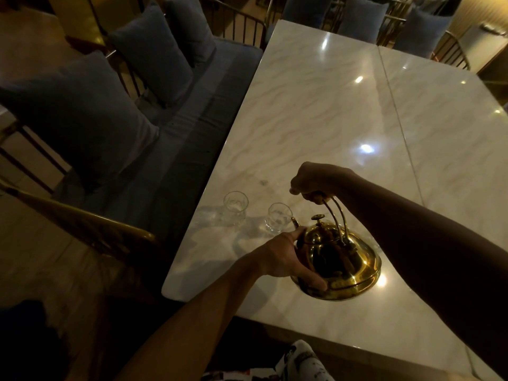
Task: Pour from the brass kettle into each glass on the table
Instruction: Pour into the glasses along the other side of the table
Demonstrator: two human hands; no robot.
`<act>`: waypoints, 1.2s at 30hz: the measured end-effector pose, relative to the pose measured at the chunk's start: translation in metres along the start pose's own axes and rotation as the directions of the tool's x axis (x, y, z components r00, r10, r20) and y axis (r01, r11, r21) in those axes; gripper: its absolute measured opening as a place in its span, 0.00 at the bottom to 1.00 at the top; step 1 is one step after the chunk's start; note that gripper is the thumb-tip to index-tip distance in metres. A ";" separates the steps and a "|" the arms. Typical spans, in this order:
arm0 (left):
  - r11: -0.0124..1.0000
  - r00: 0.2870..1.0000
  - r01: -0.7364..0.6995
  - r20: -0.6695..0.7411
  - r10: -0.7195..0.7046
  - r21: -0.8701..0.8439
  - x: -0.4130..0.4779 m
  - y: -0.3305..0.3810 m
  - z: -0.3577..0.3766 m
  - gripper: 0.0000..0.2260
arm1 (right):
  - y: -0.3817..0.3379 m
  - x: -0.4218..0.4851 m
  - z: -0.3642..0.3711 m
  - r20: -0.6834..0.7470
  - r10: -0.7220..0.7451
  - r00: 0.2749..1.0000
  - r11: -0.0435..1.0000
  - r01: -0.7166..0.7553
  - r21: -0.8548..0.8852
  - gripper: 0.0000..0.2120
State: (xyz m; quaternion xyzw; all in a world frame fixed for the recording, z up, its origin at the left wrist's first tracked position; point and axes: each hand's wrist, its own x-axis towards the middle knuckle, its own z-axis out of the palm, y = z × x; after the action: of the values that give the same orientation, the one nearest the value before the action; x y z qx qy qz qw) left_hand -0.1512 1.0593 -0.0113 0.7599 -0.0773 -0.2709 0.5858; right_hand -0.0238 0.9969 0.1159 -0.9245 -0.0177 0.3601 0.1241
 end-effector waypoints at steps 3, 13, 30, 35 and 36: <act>1.000 1.000 0.004 -0.007 -0.004 0.013 0.001 -0.002 0.001 0.43 | 0.001 0.000 0.000 -0.001 -0.004 1.000 1.000 0.004 0.000 0.08; 0.999 1.000 -0.021 -0.009 0.022 0.039 0.004 -0.004 0.004 0.42 | 0.006 -0.003 0.000 -0.023 -0.009 1.000 0.999 0.010 0.041 0.08; 0.942 0.962 -0.232 -0.086 0.259 0.242 -0.007 -0.020 0.005 0.49 | 0.042 -0.043 0.024 -0.225 -0.236 0.945 0.910 0.296 0.291 0.18; 0.893 0.939 -0.225 -0.158 0.306 0.390 -0.019 -0.025 0.006 0.55 | 0.047 -0.055 0.032 -0.282 -0.314 0.906 0.870 0.394 0.296 0.20; 0.881 0.931 -0.222 -0.177 0.319 0.418 -0.022 -0.026 0.006 0.55 | 0.046 -0.057 0.035 -0.292 -0.334 0.896 0.865 0.414 0.284 0.20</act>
State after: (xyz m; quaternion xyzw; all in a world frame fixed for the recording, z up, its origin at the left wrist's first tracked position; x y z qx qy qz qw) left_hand -0.1779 1.0713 -0.0297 0.8699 -0.1644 -0.0709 0.4596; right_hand -0.0920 0.9533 0.1178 -0.9035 -0.1209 0.2154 0.3502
